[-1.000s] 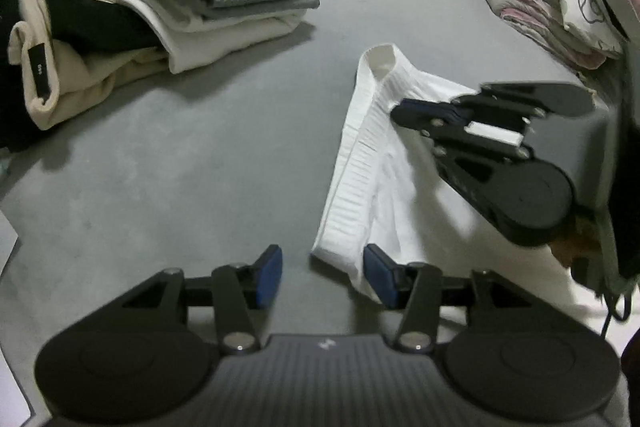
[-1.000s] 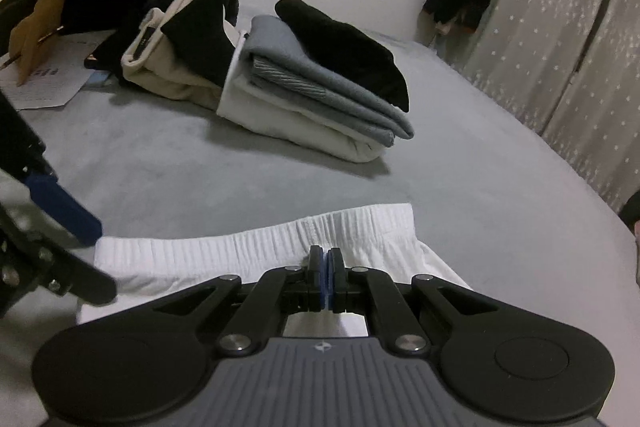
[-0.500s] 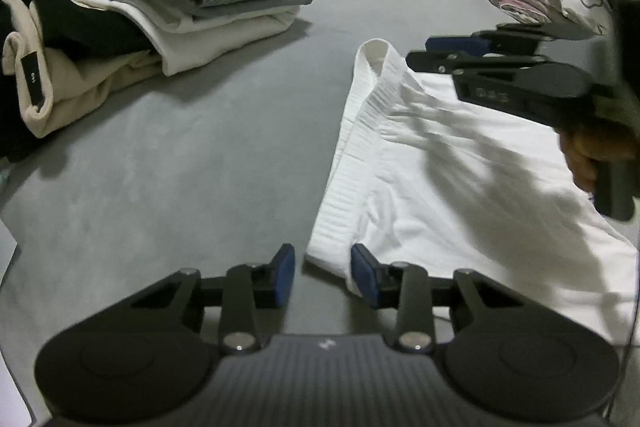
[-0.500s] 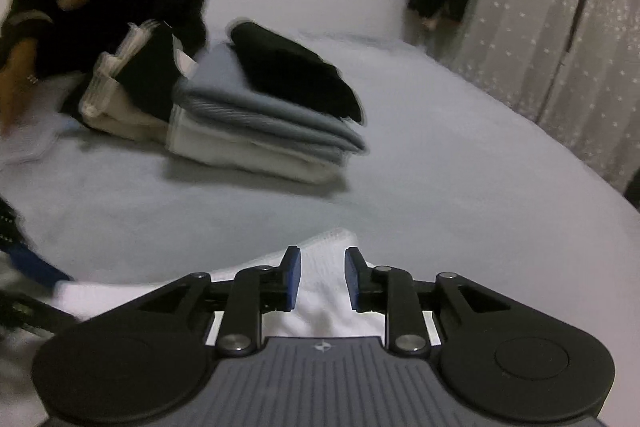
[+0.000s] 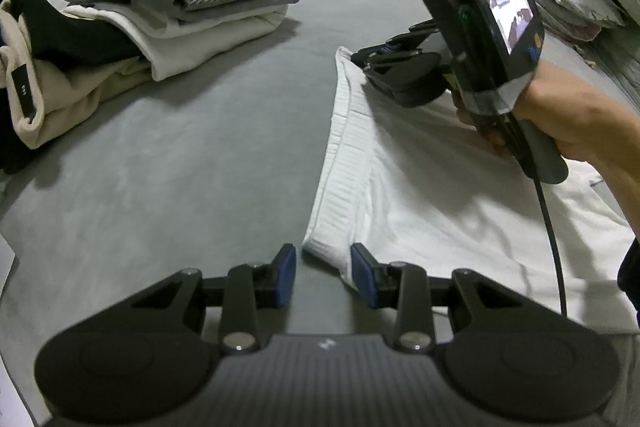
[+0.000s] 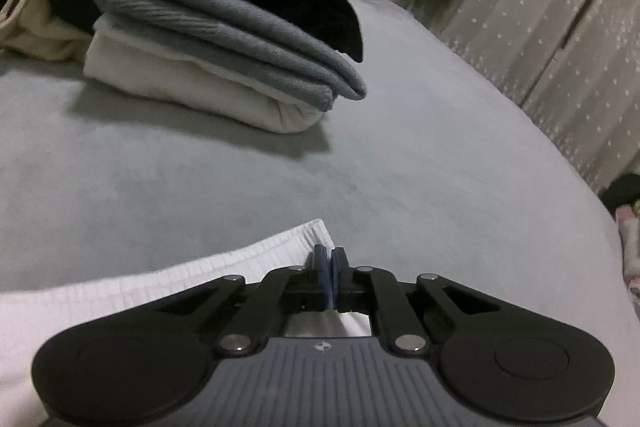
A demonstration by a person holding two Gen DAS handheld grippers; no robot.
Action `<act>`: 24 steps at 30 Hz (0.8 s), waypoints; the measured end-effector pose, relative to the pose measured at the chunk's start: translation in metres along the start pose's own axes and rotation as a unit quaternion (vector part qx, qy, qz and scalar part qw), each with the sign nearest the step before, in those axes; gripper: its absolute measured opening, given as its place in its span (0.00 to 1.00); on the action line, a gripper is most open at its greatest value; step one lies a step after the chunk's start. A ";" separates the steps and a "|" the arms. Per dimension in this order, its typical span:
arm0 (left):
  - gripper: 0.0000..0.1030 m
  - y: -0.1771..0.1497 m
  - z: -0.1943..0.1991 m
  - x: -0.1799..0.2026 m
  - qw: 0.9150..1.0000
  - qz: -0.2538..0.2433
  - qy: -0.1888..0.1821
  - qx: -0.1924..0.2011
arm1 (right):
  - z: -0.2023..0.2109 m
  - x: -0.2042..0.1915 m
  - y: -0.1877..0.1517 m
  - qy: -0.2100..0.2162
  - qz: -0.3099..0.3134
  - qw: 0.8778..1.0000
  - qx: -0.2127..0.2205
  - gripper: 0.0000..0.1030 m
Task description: Fold clothes
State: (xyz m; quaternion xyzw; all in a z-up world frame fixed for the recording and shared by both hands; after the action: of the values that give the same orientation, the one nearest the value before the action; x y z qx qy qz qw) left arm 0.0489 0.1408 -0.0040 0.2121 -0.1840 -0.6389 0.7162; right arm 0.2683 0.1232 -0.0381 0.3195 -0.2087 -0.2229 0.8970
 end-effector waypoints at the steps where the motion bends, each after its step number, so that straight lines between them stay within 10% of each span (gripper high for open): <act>1: 0.31 0.001 0.000 -0.001 1.000 0.006 -0.005 -0.003 | 0.001 0.003 0.000 0.005 -0.013 1.000 0.002 0.07; 10: 0.34 0.009 0.002 -0.025 0.994 0.090 -0.058 -0.022 | 0.109 0.033 -0.017 -0.054 -0.149 0.981 0.112 0.37; 24: 0.36 0.039 0.030 -0.002 0.993 0.074 -0.059 0.064 | 0.288 0.041 -0.249 -0.127 -0.319 0.939 0.035 0.38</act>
State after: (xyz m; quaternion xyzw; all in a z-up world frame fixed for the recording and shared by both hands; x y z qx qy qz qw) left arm 0.0657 0.1441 0.0423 0.2047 -0.2818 -0.5823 0.7346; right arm 0.0860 -0.2104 0.0099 0.3693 -0.2159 -0.5285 0.7333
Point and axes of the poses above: each gripper's, at about its wrist camera, not at the fingertips, and z roughly against the way its jaws point, x to its right, y to its top, the point moved 6 cm from there along -z, roughly the way its jaws point, and after that the axes turned 12 degrees about y, right-handed, at the moved point
